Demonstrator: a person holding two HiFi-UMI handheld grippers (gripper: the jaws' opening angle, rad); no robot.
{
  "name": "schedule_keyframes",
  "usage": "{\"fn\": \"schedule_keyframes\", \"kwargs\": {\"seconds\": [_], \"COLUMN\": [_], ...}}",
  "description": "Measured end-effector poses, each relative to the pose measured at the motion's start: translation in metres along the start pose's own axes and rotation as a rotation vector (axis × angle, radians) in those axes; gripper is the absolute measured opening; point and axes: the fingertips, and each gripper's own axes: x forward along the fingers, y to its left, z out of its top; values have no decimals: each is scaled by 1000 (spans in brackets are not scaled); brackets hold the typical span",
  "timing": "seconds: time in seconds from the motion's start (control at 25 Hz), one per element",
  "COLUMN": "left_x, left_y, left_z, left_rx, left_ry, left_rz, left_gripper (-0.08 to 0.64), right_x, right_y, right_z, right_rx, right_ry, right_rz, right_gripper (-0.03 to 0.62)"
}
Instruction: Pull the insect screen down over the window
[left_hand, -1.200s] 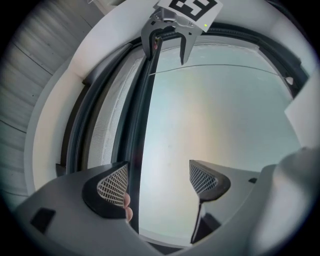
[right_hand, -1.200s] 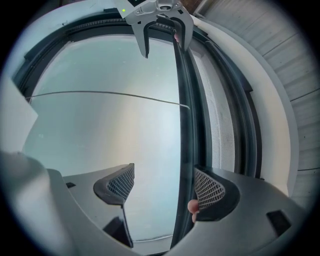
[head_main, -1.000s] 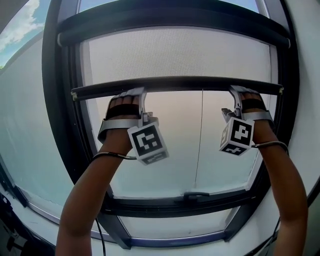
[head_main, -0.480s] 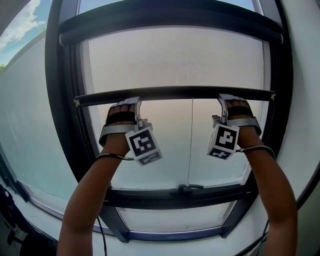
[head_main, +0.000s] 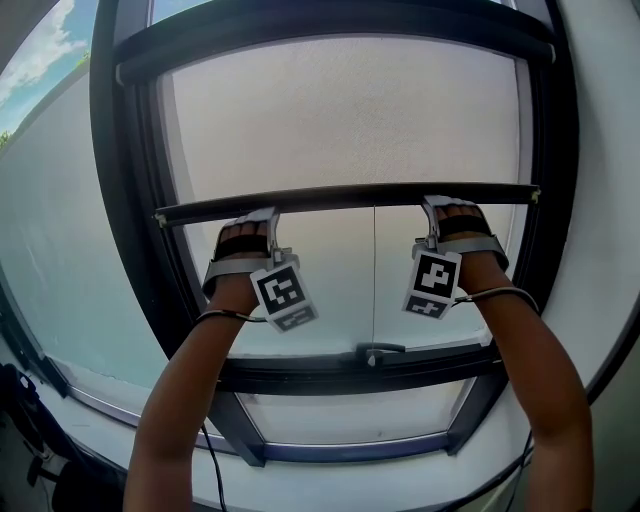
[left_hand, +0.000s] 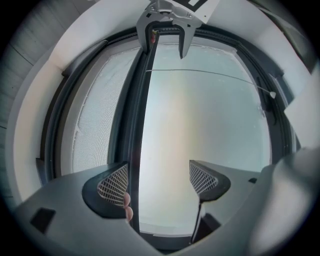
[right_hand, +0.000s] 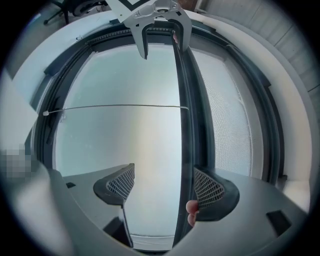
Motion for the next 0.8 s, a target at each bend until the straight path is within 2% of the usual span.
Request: {"fn": "schedule_keyframes", "kwargs": {"seconds": [0.16, 0.4, 0.68, 0.8], "left_x": [-7, -8, -23, -21], "left_y": [-25, -31, -29, -29], "left_z": [-2, -1, -1, -3], "left_rx": [16, -14, -7, 11], "left_ry": [1, 8, -23, -17], "left_rz": [-110, -140, -309, -305], "left_gripper": [366, 367, 365, 365], "right_x": [-8, -9, -19, -18], "right_y": [24, 28, 27, 26], "right_z": [0, 1, 4, 4], "right_rx": [-17, -1, 32, 32], "right_ry": [15, 39, 9, 20], "right_rz": [116, 137, 242, 241], "right_gripper": [347, 347, 347, 347]}}
